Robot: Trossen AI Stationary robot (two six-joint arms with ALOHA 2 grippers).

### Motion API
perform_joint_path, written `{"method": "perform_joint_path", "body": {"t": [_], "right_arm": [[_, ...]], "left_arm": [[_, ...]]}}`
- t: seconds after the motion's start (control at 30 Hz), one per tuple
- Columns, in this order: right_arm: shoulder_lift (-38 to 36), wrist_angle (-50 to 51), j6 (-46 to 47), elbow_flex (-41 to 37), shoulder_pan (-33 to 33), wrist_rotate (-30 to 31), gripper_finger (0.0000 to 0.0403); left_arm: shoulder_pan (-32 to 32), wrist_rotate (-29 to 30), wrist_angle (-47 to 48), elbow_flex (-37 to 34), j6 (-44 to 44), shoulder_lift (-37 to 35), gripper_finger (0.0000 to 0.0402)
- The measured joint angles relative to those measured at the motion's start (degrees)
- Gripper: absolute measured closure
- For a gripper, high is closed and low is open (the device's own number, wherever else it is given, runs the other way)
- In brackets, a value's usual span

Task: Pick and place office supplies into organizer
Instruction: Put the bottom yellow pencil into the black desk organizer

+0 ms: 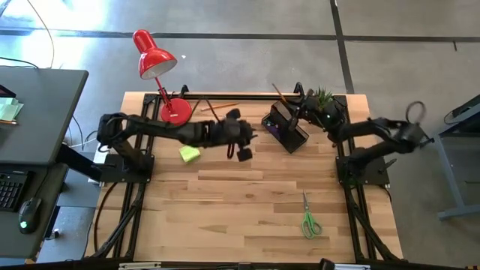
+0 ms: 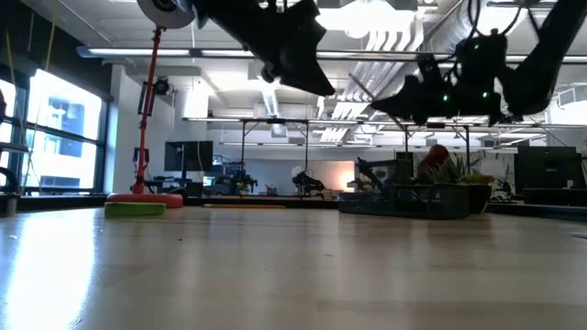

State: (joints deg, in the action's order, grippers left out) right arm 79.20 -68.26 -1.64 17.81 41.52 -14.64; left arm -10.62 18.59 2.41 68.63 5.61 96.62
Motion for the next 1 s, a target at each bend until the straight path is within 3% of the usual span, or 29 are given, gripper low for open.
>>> {"method": "perform_joint_path", "body": {"t": [0.13, 0.23, 0.43, 0.77, 1.0], "right_arm": [[8.4, -6.5, 1.4, 2.1, 2.9, -0.8, 0.0373], [14.1, -12.1, 4.7, 5.0, 4.9, -4.8, 0.0377], [22.0, -12.6, 7.7, 9.6, 5.9, -10.9, 0.0396], [23.3, -11.3, 10.6, 9.4, 5.9, -11.4, 0.0348], [23.3, -10.9, 9.5, 8.0, 6.1, -9.5, 0.0371]], "left_arm": [[-4.8, -7.0, -0.7, -0.1, -0.9, 0.0, 0.0333], [-7.3, -11.7, -0.5, -0.1, -1.4, 0.0, 0.0341], [-9.0, -16.6, 3.8, -0.1, -1.6, 0.0, 0.0358], [-8.9, -16.9, 6.6, -0.1, -1.9, 0.0, 0.0390], [-8.8, -18.4, 7.8, -0.1, -2.7, 0.0, 0.0401]]}}
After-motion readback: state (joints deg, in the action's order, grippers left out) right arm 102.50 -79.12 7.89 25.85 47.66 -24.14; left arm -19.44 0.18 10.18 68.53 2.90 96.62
